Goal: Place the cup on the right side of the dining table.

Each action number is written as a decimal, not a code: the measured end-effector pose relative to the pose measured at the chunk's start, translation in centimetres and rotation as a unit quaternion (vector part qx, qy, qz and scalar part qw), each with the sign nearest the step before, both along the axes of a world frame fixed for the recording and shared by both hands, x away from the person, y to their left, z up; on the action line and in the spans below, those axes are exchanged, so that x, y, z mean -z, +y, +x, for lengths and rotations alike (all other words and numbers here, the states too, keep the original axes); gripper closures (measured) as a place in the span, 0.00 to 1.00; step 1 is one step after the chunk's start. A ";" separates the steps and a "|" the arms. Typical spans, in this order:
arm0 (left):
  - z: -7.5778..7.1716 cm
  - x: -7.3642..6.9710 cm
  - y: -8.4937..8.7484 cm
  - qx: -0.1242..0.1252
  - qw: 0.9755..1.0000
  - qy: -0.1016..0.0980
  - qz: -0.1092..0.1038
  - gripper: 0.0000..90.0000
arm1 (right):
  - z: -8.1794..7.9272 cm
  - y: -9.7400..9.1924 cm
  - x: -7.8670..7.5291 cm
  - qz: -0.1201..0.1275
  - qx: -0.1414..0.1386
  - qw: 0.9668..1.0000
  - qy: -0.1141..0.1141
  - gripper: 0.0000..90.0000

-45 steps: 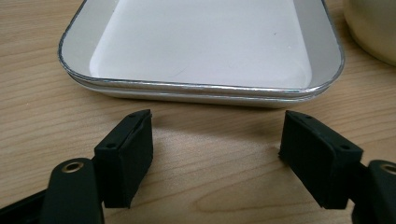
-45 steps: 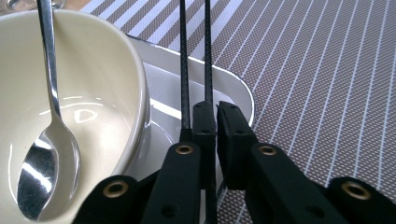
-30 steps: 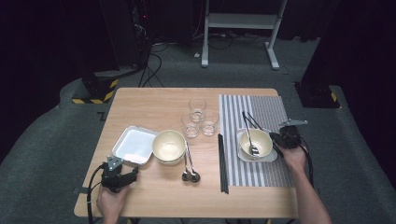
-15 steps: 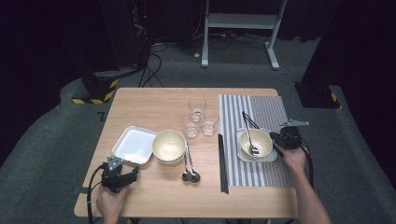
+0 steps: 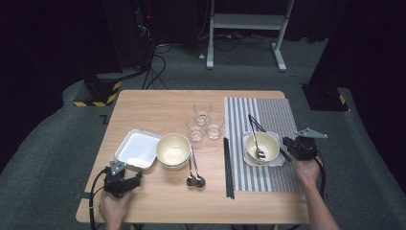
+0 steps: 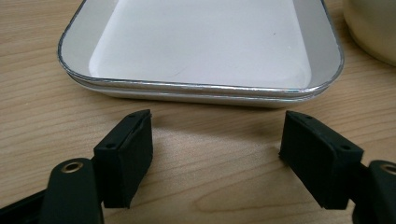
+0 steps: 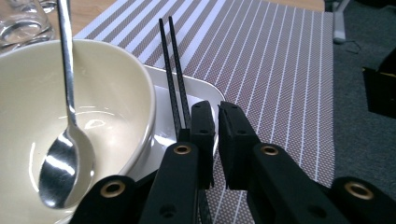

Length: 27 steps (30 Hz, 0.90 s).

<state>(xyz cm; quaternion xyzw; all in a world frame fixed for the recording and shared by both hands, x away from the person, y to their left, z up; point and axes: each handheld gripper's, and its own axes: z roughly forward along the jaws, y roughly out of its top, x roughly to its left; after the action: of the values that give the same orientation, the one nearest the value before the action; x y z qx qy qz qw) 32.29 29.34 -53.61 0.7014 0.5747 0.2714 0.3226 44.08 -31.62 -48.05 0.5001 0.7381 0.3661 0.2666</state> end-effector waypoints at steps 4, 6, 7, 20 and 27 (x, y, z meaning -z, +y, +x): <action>0.0 0.0 0.0 0.000 1.000 0.000 0.000 0.28 | -0.9 0.0 -0.3 0.001 0.006 1.000 -0.007 0.91; 0.0 0.0 0.0 0.000 1.000 0.000 0.000 0.28 | -1.4 -0.1 -0.4 0.003 0.012 1.000 -0.012 0.89; 0.0 0.0 0.0 0.000 1.000 0.000 -0.001 0.28 | -1.7 -0.2 -0.5 0.006 0.014 1.000 -0.015 0.89; 0.0 0.0 0.1 0.001 1.000 0.000 -0.003 0.28 | -4.6 -0.6 -1.0 0.027 0.027 0.999 -0.026 0.86; 0.0 0.0 0.1 0.000 1.000 0.000 -0.003 0.28 | -5.4 -0.2 -0.9 0.038 0.026 0.999 -0.028 0.85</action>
<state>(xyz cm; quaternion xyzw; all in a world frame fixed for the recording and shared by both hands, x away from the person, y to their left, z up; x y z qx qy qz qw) 32.28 29.40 -53.60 0.7008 0.5754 0.2696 0.3242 38.64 -31.83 -47.17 0.5186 0.7027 0.4008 0.2768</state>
